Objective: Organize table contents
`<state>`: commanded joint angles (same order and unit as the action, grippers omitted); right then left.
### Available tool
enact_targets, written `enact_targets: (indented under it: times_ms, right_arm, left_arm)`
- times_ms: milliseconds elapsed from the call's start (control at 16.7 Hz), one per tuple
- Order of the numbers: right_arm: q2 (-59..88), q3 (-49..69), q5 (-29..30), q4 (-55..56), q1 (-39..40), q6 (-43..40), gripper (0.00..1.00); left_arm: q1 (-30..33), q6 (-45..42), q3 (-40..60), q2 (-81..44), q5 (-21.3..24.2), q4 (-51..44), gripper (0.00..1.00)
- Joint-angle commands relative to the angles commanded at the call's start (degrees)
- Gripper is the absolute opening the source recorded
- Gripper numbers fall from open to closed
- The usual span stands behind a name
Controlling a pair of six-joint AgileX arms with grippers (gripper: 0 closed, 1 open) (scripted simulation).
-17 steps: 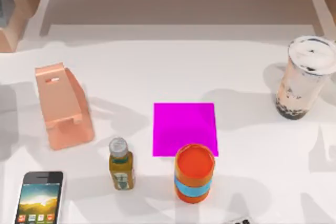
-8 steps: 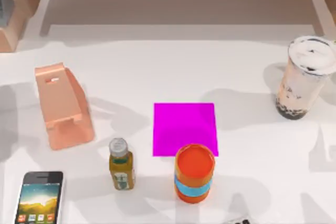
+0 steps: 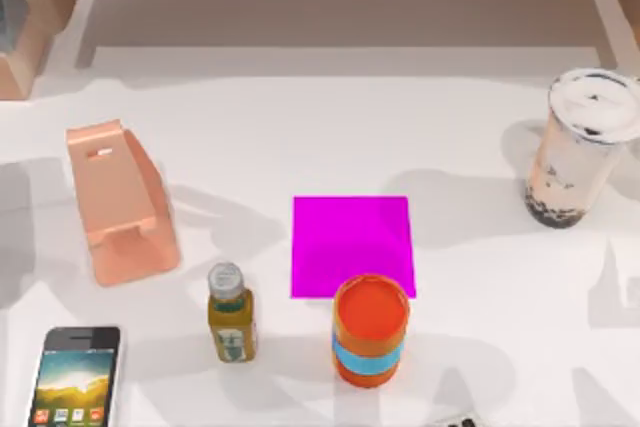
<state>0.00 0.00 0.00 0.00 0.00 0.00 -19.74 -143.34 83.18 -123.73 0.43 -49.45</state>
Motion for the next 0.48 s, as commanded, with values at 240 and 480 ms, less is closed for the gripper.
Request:
enact_targets:
  times_ms: [240,480]
  right_arm:
    - [0.0,0.0,0.0,0.0,0.0,0.0,1.0]
    - [0.0,0.0,0.0,0.0,0.0,0.0,1.0]
  left_arm:
    - [0.0,0.0,0.0,0.0,0.0,0.0,0.0]
    - [0.02,0.38,0.06,1.06,-0.7,-0.58,0.0]
